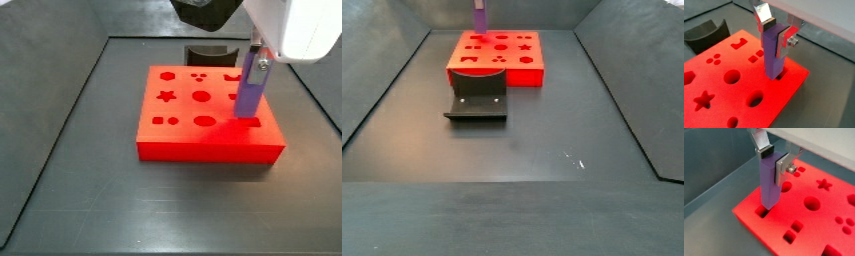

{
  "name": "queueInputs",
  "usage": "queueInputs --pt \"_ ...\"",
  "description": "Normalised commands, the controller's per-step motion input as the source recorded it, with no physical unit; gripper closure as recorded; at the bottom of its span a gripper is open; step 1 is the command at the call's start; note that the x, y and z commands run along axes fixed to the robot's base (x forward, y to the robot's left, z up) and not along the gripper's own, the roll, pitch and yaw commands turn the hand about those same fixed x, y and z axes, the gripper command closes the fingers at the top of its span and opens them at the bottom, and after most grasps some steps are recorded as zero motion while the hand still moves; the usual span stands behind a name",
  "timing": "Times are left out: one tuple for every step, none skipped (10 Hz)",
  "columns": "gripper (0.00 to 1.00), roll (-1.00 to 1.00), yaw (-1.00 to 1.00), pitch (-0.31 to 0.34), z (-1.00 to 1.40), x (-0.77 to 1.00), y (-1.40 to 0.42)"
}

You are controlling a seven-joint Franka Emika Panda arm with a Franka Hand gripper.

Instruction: Insert the rectangle object.

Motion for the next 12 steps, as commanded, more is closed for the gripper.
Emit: queueInputs --pt "1.00 0.31 0.00 0.419 0.00 0.55 -0.20" --pt "1.00 0.11 0.00 0.356 0.00 0.63 -0.12" --pt "1.00 0.00 -0.14 0.126 0.00 0.50 -0.01" --pt "1.00 0.00 -0.14 0.039 -0.05 0.54 0.00" --pt "1.00 -0.06 -0.11 0.000 -0.13 0.67 0.00" --pt "1.00 -0.08 -0.09 -0.014 -0.14 0.67 0.00" --pt "1.00 -0.05 -0.04 0.000 -0.10 0.62 0.00" --pt "1.00 -0.04 -0.02 0.000 -0.11 0.63 0.00" --pt "1.00 -0.03 -0.01 0.000 -0.11 0.64 0.00" --pt "1.00 0.00 0.00 0.000 0.00 0.21 0.00" --pt "1.00 0.00 0.00 0.000 -0.02 0.00 0.00" --pt "1.00 0.00 0.00 0.000 -0.08 0.00 0.00"
